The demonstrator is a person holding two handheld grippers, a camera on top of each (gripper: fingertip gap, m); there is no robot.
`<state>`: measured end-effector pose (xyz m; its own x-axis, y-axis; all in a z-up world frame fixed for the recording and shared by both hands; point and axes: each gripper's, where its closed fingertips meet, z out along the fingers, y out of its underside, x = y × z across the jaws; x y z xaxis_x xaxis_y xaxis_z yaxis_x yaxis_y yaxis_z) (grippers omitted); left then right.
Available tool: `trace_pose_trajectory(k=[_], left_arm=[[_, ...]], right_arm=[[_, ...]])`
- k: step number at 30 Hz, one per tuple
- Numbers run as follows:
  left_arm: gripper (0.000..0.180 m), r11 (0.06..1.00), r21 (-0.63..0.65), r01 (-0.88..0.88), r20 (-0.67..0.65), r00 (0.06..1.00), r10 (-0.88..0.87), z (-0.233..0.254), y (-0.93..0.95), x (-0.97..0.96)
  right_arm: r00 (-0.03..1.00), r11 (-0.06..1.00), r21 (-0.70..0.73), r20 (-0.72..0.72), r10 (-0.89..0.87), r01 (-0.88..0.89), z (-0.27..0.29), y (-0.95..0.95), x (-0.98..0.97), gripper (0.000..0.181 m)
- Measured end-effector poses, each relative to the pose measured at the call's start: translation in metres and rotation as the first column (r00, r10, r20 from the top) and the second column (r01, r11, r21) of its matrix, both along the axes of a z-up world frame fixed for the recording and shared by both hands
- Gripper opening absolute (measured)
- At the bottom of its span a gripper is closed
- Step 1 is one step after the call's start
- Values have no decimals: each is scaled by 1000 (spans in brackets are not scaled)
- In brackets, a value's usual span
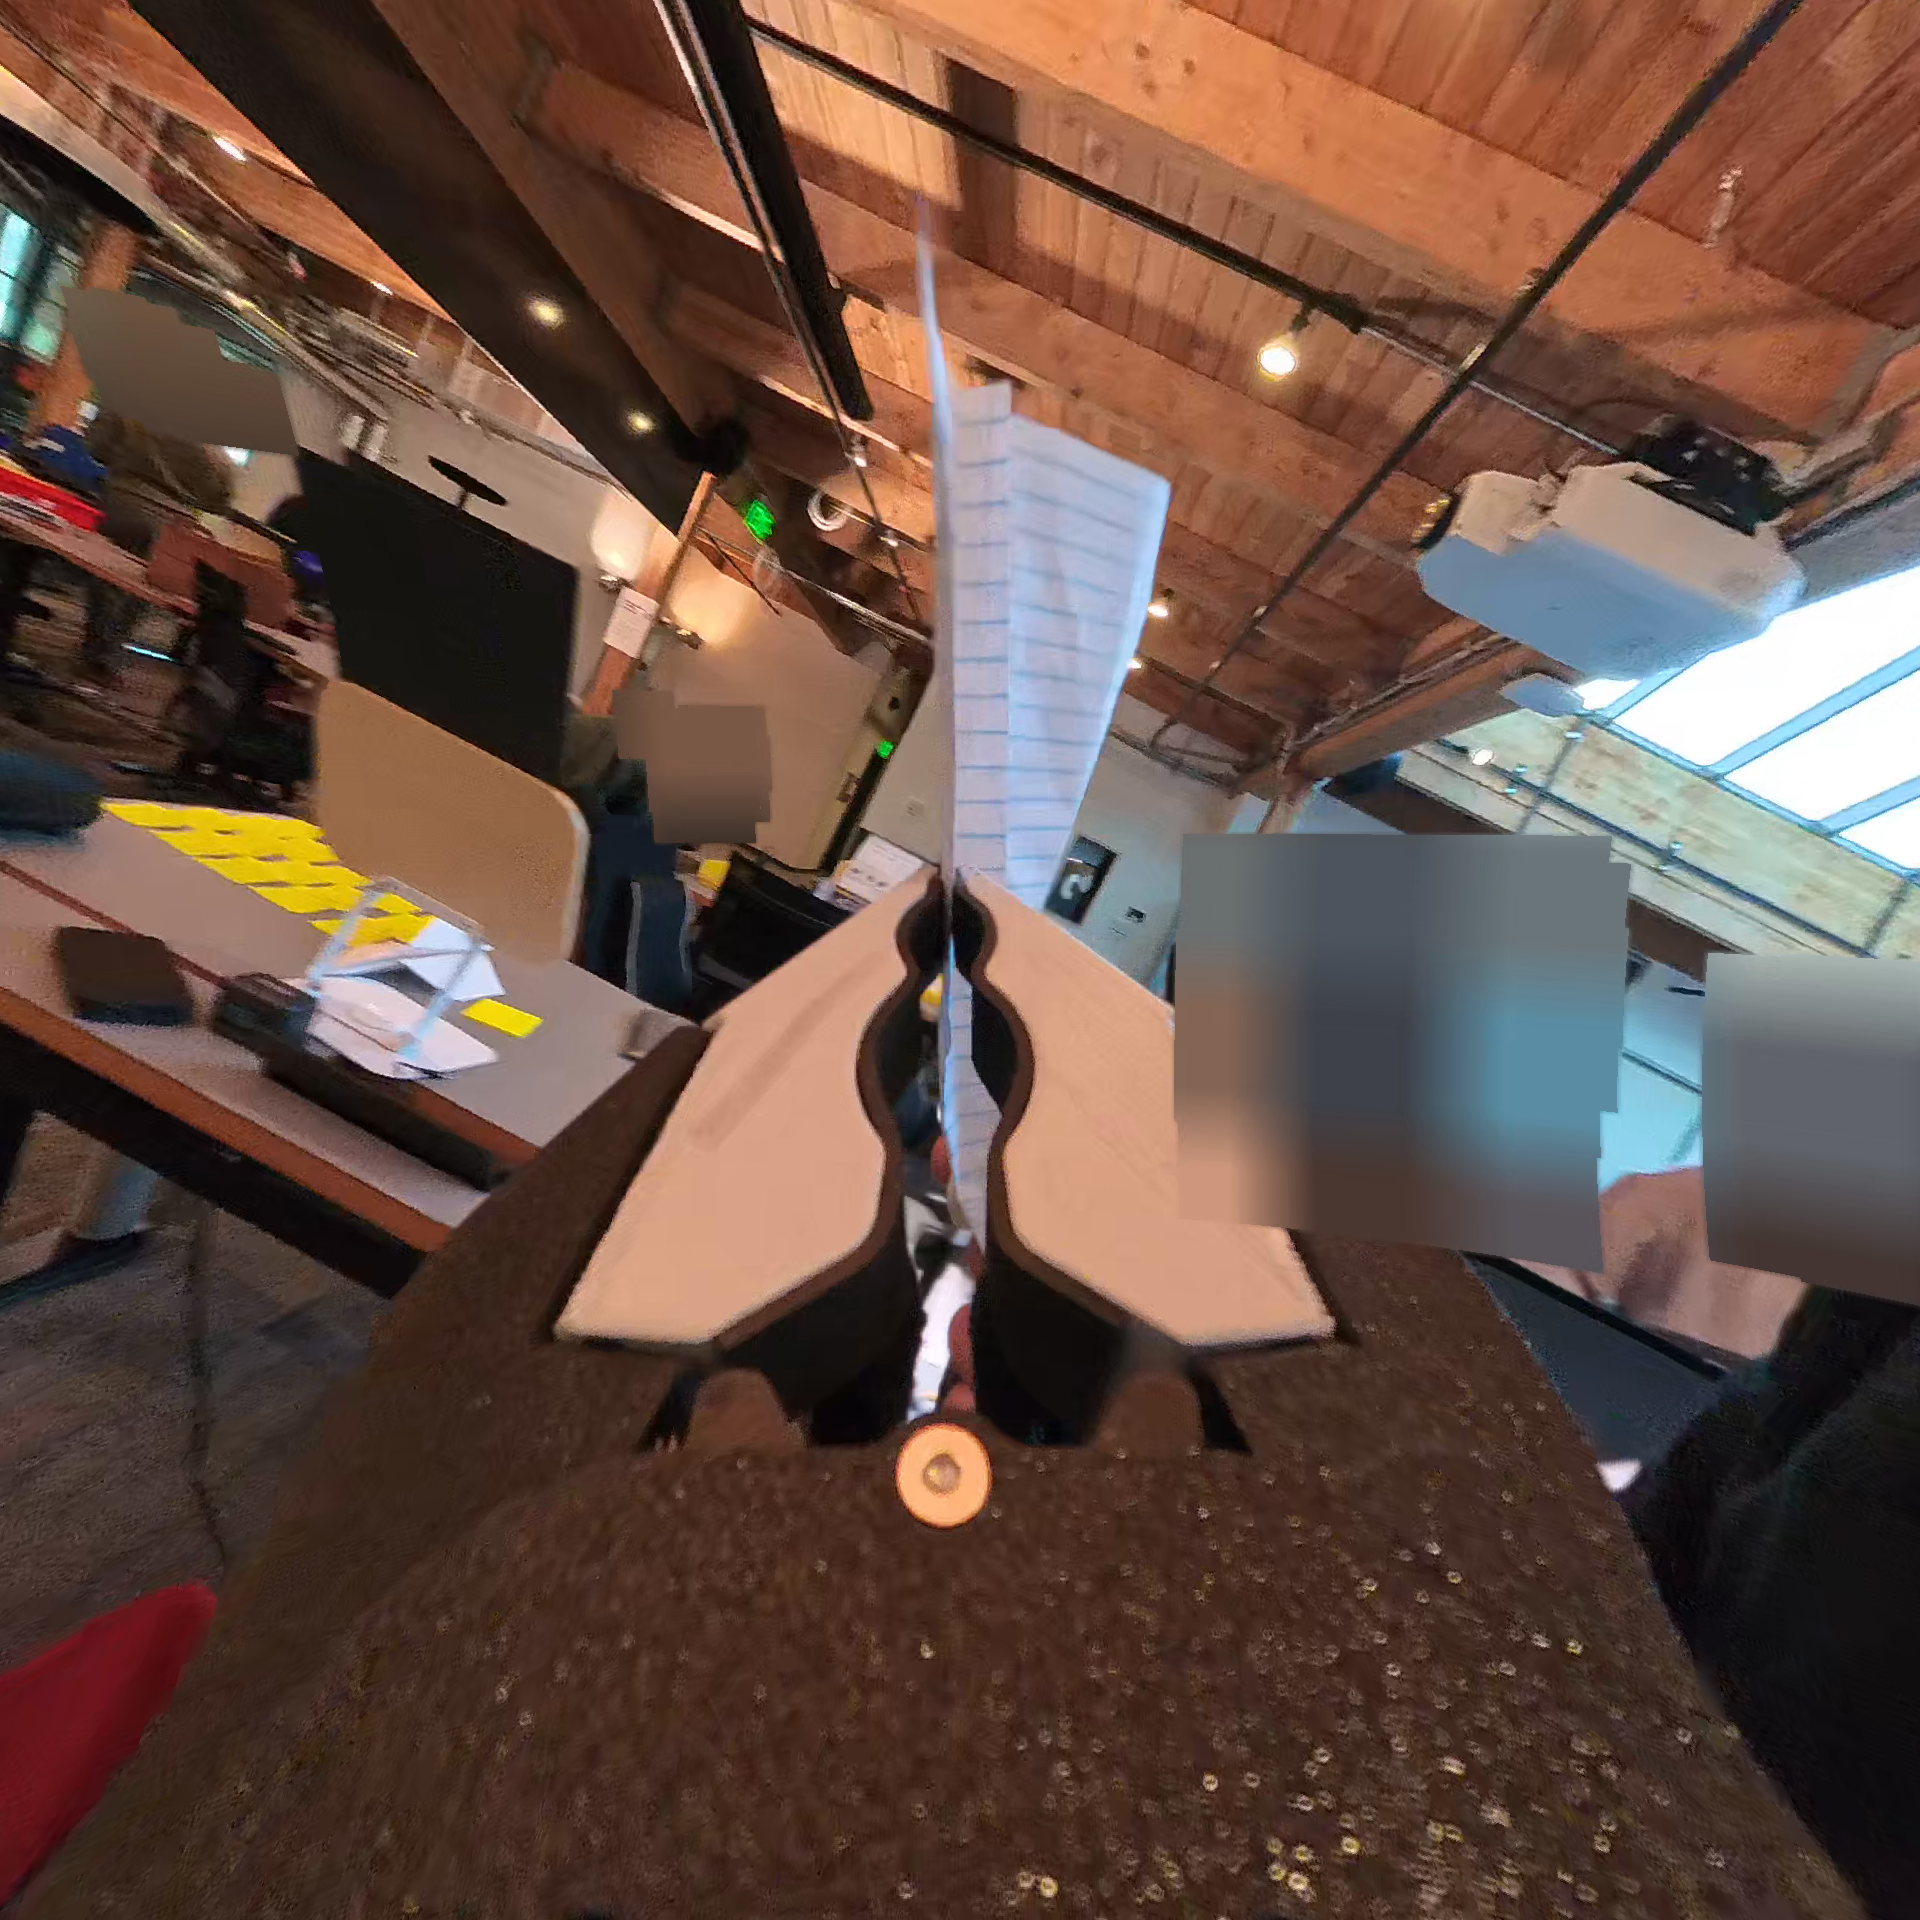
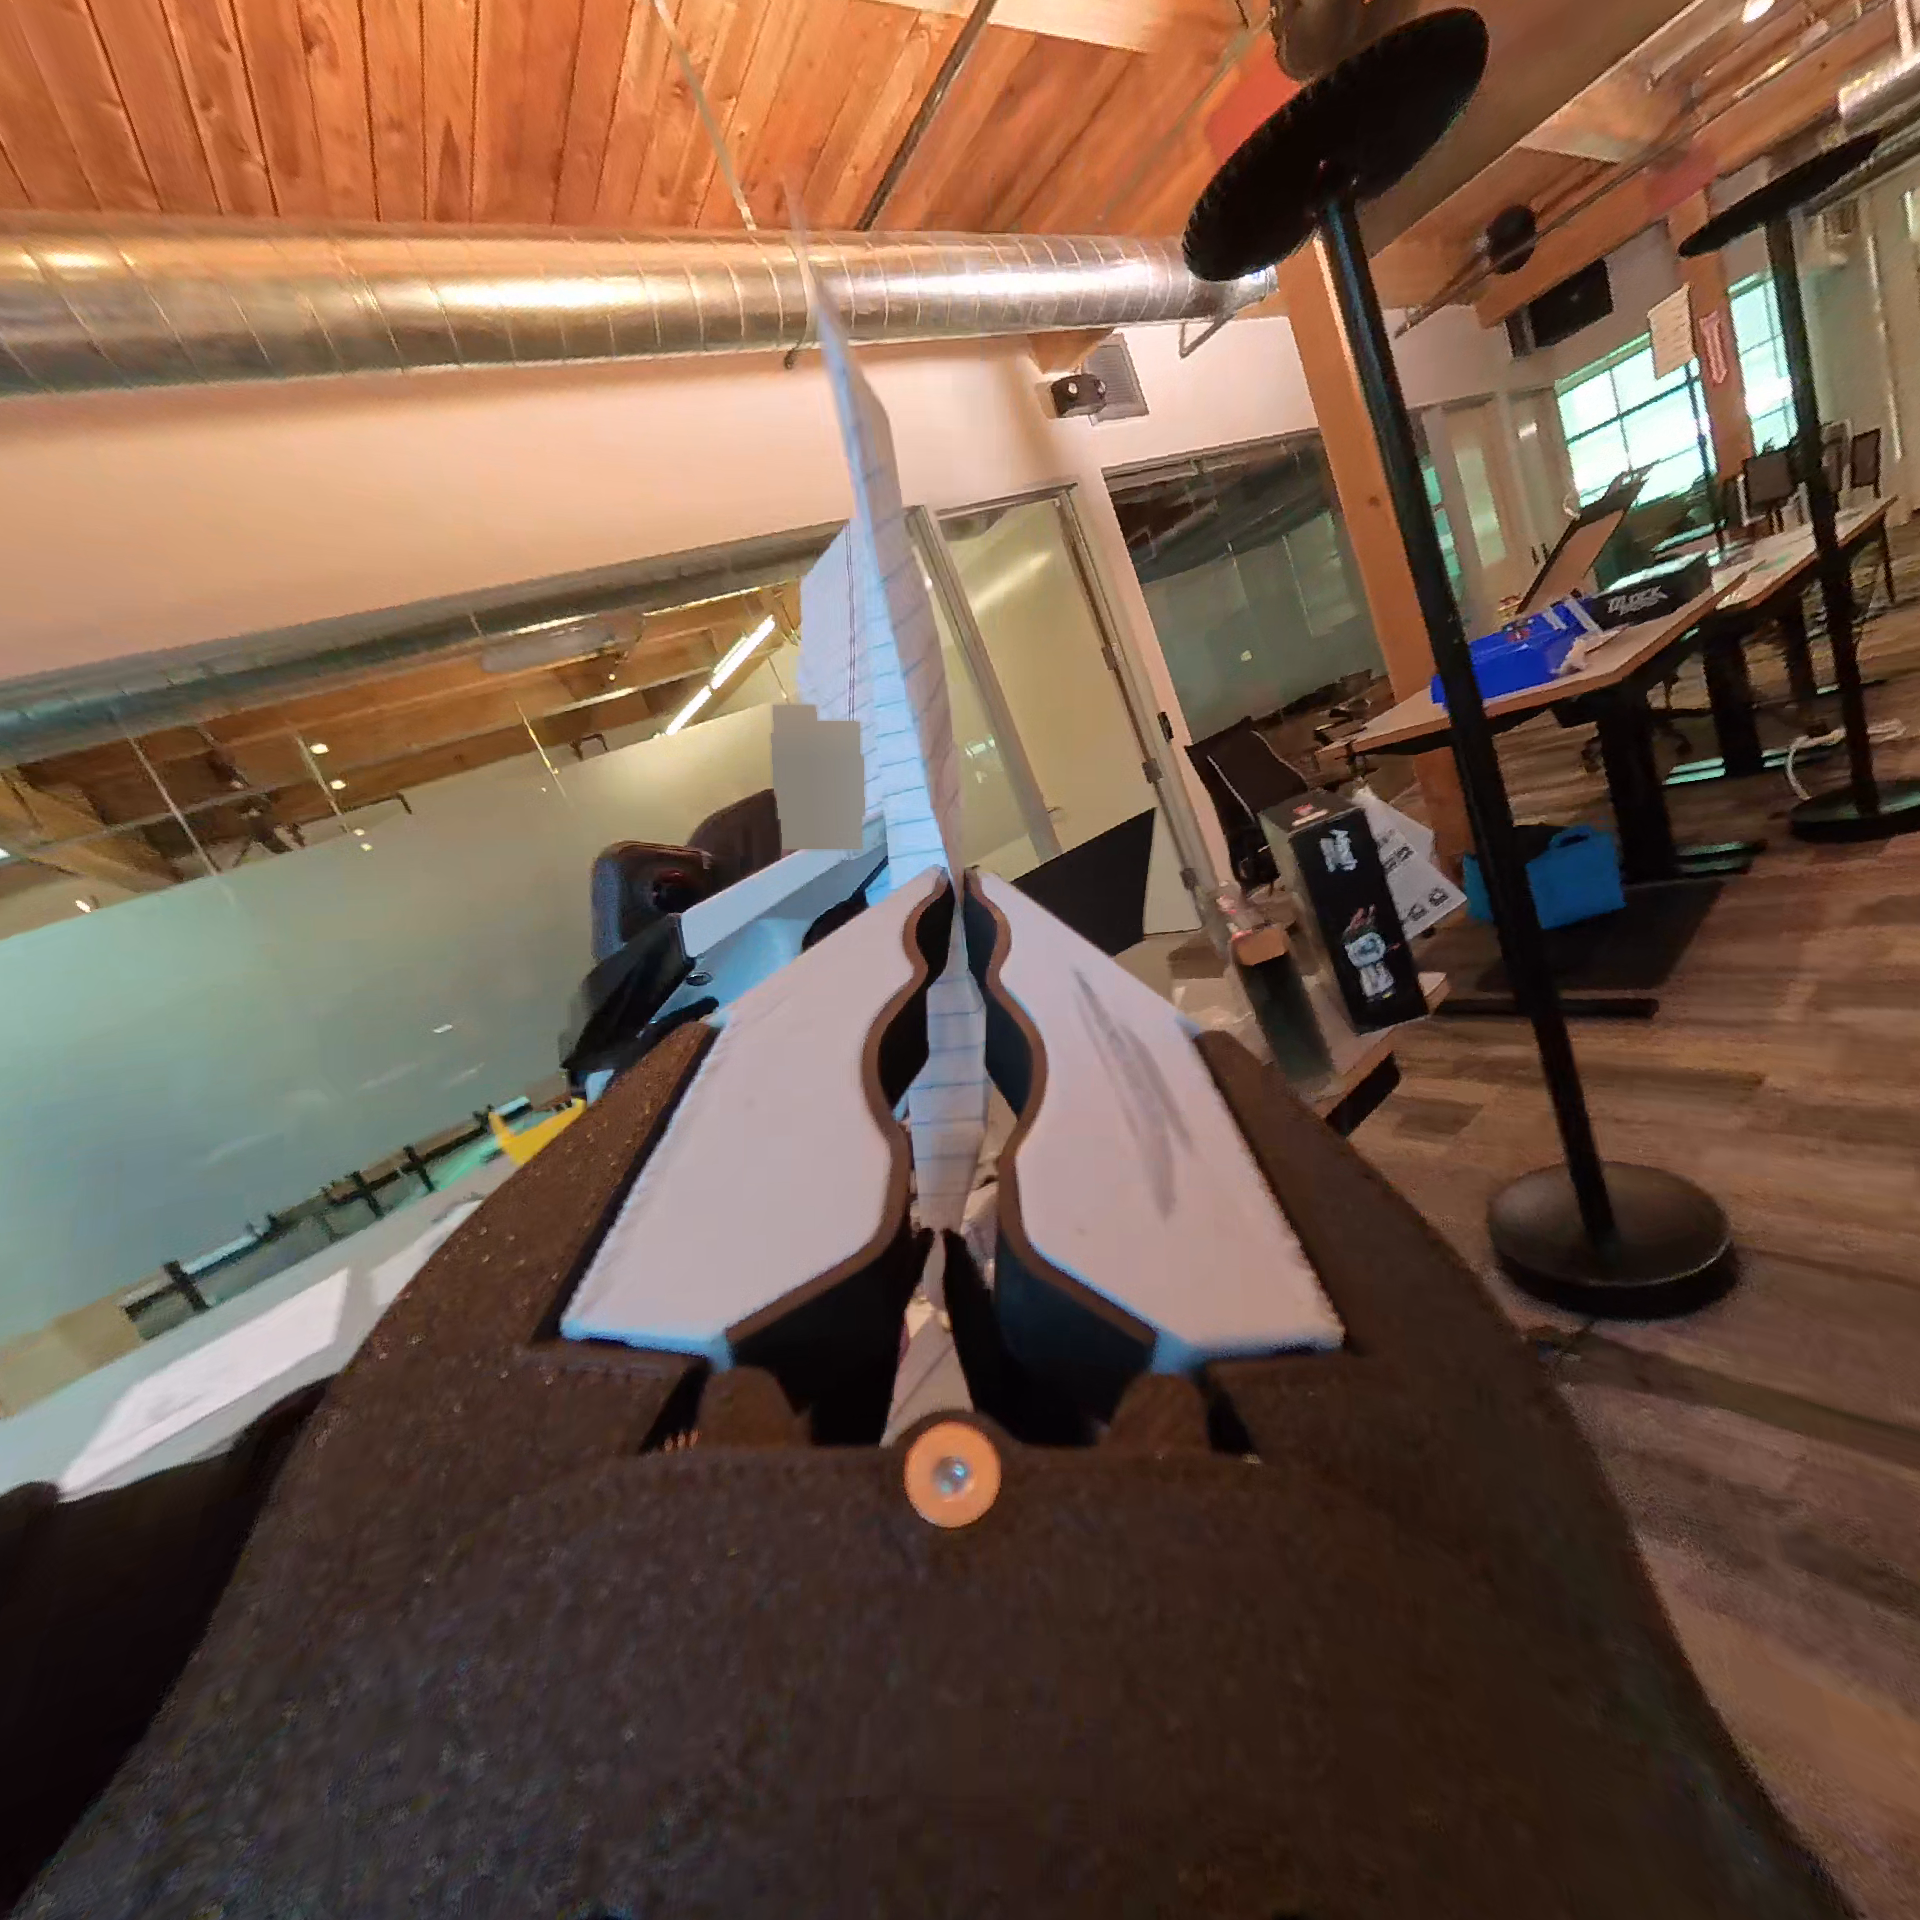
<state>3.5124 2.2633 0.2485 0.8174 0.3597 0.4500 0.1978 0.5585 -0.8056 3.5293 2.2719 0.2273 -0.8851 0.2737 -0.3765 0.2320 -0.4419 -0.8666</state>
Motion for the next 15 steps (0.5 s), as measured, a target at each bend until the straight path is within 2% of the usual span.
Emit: trace_pose_trajectory(k=[5,12,15], left_arm=[[0,991,-69,-117,-22,993,116,4,-36,-108],[0,981,-13,-194,-1,981,194,22,-79,-246],[0,978,-23,-206,7,978,206,25,-92,-290]], right_arm=[[978,983,142,-191,-88,116,6,-39,-109,0],[904,898,345,-411,-118,274,21,-89,-250,0],[883,881,358,-452,-127,310,27,-101,-297,0]])
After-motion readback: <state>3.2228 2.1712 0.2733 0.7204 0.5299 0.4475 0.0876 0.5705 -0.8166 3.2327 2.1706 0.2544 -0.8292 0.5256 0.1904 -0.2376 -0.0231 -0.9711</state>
